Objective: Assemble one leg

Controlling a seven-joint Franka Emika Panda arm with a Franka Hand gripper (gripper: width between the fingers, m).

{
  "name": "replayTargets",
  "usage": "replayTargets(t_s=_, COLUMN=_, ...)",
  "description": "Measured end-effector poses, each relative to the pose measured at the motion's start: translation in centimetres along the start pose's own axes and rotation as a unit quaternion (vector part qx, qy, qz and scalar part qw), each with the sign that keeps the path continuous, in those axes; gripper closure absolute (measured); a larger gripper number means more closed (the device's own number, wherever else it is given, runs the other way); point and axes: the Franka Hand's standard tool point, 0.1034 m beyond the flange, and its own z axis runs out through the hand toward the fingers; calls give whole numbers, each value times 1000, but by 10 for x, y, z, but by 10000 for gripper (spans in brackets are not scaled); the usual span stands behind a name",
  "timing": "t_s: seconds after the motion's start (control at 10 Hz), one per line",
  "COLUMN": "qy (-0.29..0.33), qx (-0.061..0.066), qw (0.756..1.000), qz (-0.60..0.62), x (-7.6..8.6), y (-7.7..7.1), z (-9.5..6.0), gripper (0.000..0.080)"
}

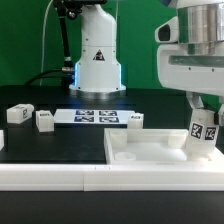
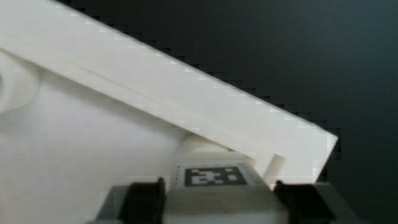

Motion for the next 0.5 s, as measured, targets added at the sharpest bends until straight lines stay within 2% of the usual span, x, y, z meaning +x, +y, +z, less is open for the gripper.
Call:
replayTargets(t_s=0.1, qy=0, qx=0, qw=1000, qz=-12, x=0, y=0, z=0, gripper=391)
replayTargets(t_s=0.2, qy=0, qx=0, qw=1000, qz=-30, x=0, y=0, z=0, gripper=246)
replayTargets(t_s=0.3, qy=-2, qx=-3, qw=998, qz=-57, x=2, y=2, z=0, gripper=246)
replayTargets(t_s=0.4, qy=-3, qx=-7, qw=997, qz=-80, x=2, y=3, z=0, gripper=167)
replayTargets(t_s=0.5, qy=-5, qx=-11, qw=990, qz=-140, x=2, y=5, z=1, gripper=167)
